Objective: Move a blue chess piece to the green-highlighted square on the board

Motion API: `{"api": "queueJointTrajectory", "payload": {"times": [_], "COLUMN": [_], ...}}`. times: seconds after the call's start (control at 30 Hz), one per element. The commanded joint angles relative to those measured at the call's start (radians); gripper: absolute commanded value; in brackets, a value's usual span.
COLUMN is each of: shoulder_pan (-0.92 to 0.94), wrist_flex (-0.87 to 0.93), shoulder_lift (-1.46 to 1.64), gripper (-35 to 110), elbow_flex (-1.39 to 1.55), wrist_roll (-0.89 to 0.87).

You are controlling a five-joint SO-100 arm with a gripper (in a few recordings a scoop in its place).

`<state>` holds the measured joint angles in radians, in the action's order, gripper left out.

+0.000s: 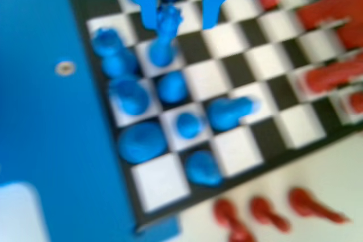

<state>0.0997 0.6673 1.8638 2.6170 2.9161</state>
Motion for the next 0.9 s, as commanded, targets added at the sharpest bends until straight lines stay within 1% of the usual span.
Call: {"api": "queueJointTrajectory", "payload": {"times": [0.0,0.4,0.53,0.6,0.87], "shoulder_pan": [0.000,-0.008,-0.003,-0.002,0.008], "wrist_flex": [-0.029,-0.074,-0.081,-0.091,-0.101], "shoulder_lift": [0.020,0.020,0.020,0.020,0.020], "gripper": [10,9,7,3,1], "elbow_flex": [0.021,0.061,0.064,0.067,0.078], "wrist_roll": [0.218,0.219,0.219,0.219,0.215]}}
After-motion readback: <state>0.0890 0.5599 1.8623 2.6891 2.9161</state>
